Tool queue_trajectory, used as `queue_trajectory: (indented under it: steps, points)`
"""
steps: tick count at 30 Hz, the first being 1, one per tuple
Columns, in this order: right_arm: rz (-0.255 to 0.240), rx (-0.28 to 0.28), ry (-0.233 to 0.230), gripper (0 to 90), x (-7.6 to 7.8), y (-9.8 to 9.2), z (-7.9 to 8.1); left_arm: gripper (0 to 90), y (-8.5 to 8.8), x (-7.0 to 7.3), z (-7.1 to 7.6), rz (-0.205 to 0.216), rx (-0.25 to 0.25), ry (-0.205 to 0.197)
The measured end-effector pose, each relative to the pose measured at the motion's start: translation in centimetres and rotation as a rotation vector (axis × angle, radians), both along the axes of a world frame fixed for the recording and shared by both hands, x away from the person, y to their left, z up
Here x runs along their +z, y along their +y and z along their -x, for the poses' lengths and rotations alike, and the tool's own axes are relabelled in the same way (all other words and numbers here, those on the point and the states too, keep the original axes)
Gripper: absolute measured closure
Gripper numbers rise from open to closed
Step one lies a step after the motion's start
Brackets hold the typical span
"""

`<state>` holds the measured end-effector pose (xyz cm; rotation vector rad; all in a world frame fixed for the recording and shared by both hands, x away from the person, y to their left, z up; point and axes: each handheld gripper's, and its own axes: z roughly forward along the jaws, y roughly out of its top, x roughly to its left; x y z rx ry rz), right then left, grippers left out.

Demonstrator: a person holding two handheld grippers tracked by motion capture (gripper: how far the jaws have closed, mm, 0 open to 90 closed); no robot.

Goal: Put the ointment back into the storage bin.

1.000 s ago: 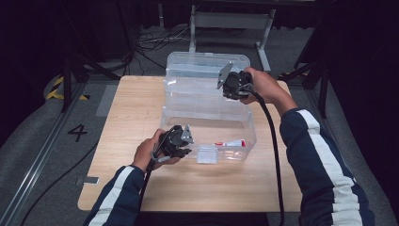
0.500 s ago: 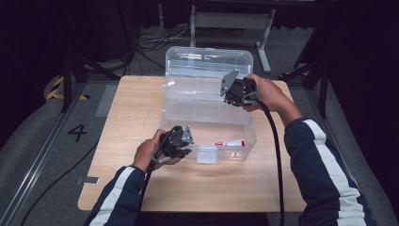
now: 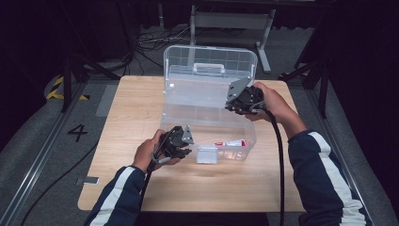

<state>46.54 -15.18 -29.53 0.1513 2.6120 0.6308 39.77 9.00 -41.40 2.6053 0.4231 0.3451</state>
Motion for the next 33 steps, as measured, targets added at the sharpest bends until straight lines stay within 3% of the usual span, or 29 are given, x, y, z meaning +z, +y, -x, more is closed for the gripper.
queue_trajectory:
  steps: [4, 9, 16, 25, 33]
  points:
    - [-0.011, 0.001, -0.013, 83.8, -0.2, 0.0, 0.5, 67.0, 0.0, 0.0, 0.0, -0.003, -0.002, 0.001]
    - [-0.016, -0.008, -0.041, 83.3, -0.6, -0.1, 1.4, 65.5, -0.4, -0.1, 0.3, -0.043, -0.003, -0.035]
    - [-0.049, 0.002, -0.04, 82.0, -1.1, -0.4, 2.2, 65.6, -0.4, 0.0, 0.3, -0.045, -0.005, -0.032]
    - [-0.122, -0.009, -0.032, 80.6, -1.9, -1.2, 2.9, 65.9, 0.2, 0.1, 0.4, 0.009, 0.004, -0.027]
    - [-0.2, -0.016, -0.019, 79.3, -2.6, -1.7, 3.2, 68.9, 1.4, 0.6, 0.8, 0.038, 0.022, -0.057]
